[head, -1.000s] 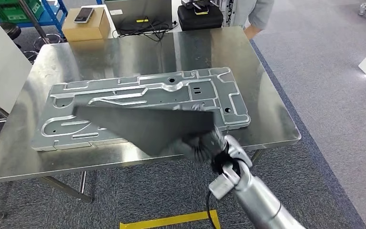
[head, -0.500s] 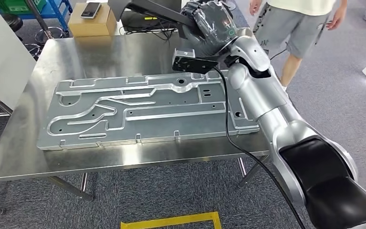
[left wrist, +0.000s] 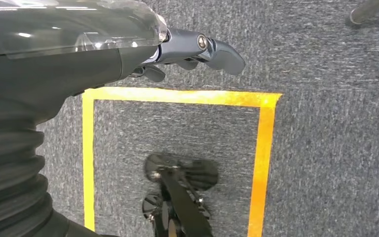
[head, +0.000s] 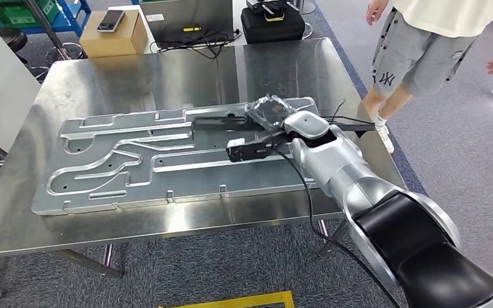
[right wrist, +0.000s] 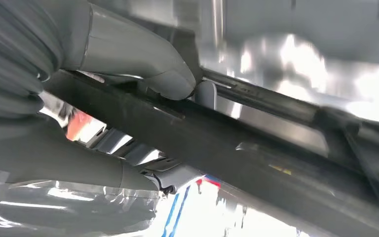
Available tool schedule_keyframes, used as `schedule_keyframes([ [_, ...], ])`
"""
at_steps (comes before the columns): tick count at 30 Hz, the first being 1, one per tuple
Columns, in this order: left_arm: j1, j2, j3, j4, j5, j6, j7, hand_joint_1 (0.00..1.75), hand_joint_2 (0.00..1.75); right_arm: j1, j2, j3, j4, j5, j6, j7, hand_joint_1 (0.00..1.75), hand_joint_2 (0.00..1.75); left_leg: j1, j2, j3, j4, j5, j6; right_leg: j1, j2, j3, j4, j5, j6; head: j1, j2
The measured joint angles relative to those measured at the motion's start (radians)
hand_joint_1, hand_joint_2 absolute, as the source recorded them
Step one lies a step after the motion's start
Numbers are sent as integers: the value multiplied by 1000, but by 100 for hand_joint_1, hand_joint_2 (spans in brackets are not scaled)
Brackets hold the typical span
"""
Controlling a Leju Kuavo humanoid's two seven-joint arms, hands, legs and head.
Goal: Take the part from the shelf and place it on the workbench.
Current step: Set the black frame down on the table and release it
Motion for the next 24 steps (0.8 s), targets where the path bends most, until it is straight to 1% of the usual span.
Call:
schedule_keyframes([
  [1,0,1,0,0,0,0,0,0,175,8,0,4,11,1,0,0,175,175,-3,0,25,-62,30,7,2,1,2,0,-3,2,0,0],
  [2,-1,2,0,0,0,0,-1,0,175,11,0,8,20,1,1,1,175,175,-8,0,45,-110,46,15,2,2,2,1,-6,5,0,0],
  [3,-1,3,0,0,0,0,-2,0,175,13,0,10,28,1,3,2,175,175,-11,0,55,-134,48,20,2,3,0,1,-7,9,0,0],
  [5,-1,3,0,0,0,-1,-2,0,175,20,0,14,41,1,8,7,175,175,-15,0,62,-147,43,28,1,4,0,-2,-7,21,0,0],
  [6,0,3,0,0,0,-1,-2,0,175,24,-1,15,46,1,9,9,175,175,-13,1,66,-153,44,32,0,4,1,-1,-10,27,0,0],
  [7,0,3,0,0,0,-1,-2,0,175,28,-2,15,49,1,7,13,175,175,-10,2,72,-160,45,36,0,4,-2,11,-21,33,0,0],
  [8,-1,3,0,0,0,-1,-2,0,175,33,-3,16,52,1,3,16,131,131,-7,3,78,-168,47,41,0,4,-14,40,-38,37,0,0],
  [9,-1,3,0,0,0,-1,-1,0,175,40,-5,16,56,2,-4,19,87,87,-5,3,83,-173,48,44,-1,4,-37,89,-64,41,0,0],
  [10,-2,3,0,0,0,0,0,0,175,51,-7,16,59,4,-11,23,44,44,-5,3,86,-174,47,47,-3,4,-71,155,-91,44,0,0],
  [11,-2,3,0,0,0,2,1,0,175,65,-9,16,63,7,-18,27,0,0,-5,3,88,-174,45,48,-6,4,-106,218,-112,48,0,0],
  [12,-2,3,0,0,0,6,2,0,175,79,-10,16,67,11,-24,31,0,0,-5,3,90,-173,43,49,-9,4,-134,261,-119,51,0,0],
  [13,-2,3,0,0,0,12,3,0,175,90,-11,16,70,14,-30,34,0,0,-4,2,91,-170,41,48,-12,3,-146,270,-107,54,0,0],
  [14,-1,3,0,0,0,20,4,0,175,96,-11,16,73,17,-36,36,0,0,-3,1,91,-166,37,46,-15,2,-136,236,-76,55,0,0],
  [15,-1,3,0,0,0,31,4,0,175,97,-11,16,74,19,-44,37,0,0,-2,0,92,-160,33,42,-18,2,-110,172,-35,56,0,0],
  [16,-2,3,0,0,0,41,3,0,175,95,-11,16,75,21,-53,38,0,0,-3,0,91,-153,27,38,-20,1,-81,105,-4,55,0,0],
  [17,-3,3,0,0,0,50,3,0,175,92,-10,16,75,23,-61,39,0,0,-4,-1,90,-147,22,32,-19,1,-58,53,17,52,0,0],
  [18,-5,4,0,0,0,57,1,0,131,89,-8,16,75,25,-68,39,0,0,-5,-1,88,-142,18,27,-18,2,-45,23,24,49,0,0],
  [20,-6,5,0,0,0,75,-6,0,44,86,-4,16,74,28,-92,39,0,0,-5,-2,88,-141,16,16,-13,4,-42,15,23,37,0,0],
  [21,-7,6,0,0,0,86,-10,0,0,83,-2,16,74,27,-111,38,0,0,-4,-1,88,-141,15,10,-14,4,-41,12,25,31,0,0],
  [22,-7,6,0,0,0,98,-13,0,0,80,1,16,72,22,-135,32,0,0,-2,-1,86,-134,8,4,-14,4,-39,9,27,25,0,0],
  [23,-7,6,0,0,0,107,-14,0,0,76,6,13,69,9,-161,20,0,0,-1,0,77,-111,-9,-1,-16,4,-37,6,28,19,0,0],
  [24,-8,7,0,0,0,112,-14,0,0,73,13,6,64,-14,-188,-2,0,0,0,1,58,-65,-36,-6,-17,4,-35,4,29,14,0,0],
])
